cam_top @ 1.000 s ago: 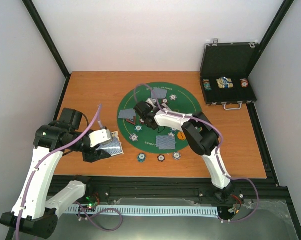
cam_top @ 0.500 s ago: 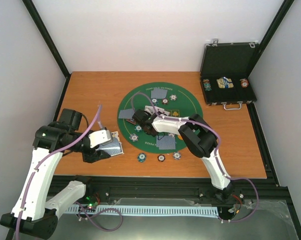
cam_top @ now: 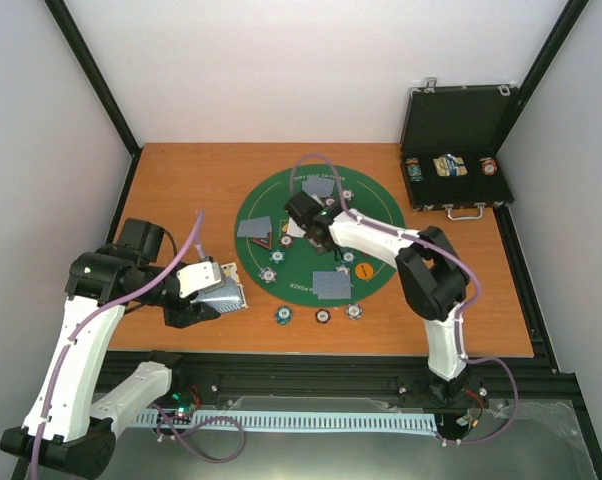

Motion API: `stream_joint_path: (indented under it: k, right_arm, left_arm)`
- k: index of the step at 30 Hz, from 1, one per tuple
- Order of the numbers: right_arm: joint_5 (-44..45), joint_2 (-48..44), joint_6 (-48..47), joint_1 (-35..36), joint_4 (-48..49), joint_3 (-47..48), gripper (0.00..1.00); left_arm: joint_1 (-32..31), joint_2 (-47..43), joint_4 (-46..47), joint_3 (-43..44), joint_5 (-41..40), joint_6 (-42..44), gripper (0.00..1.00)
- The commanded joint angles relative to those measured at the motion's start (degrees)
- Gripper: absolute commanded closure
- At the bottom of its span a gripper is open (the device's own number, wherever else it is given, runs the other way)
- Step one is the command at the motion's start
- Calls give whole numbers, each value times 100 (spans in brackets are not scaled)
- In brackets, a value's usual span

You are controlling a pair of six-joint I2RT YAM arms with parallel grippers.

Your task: Distribute texas hold em gaming equipment

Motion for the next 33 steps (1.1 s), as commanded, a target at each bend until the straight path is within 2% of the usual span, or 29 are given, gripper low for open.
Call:
stream_joint_path:
  k: [1,3,6,8,10,13,17,22,28,33]
  right_arm:
    - [-1040,-596,848,-261,-157,-15,24]
    - [-1735,-823,1158,-356,-90,-132,26]
    - [-3816,-1392,1722,-554,275,-476,28]
    - [-5059,-1955,2152,-560,942,-961,25]
    - [-6187,-2400,2694,-560,1665,-1416,15]
    - [-7214,-2879,3598,-510,2570,-2010,10]
    - [-7753,-3440,4381,-235,3496,-2587,5]
    - [-7831,-3882,4872,257,4043,-2867,3]
    - [-7600,-3933,5213,818,4371,-3009,4]
    - [-7583,-3757,5319,1012,4544,-2961,6]
  left_arm:
    - [4,-20,-83,253,137,105,87]
    - [2,2,-73,249,144,103,87]
    - [3,-3,-47,206,148,111,87]
    - [1,-9,-16,177,144,97,87]
    - [4,6,11,159,186,89,87]
    - [4,48,77,143,246,32,87]
    - [4,76,184,70,245,-27,87]
    - [4,160,256,53,288,-63,87]
    - [3,264,299,101,344,-104,87]
    - [4,264,310,148,370,-124,87]
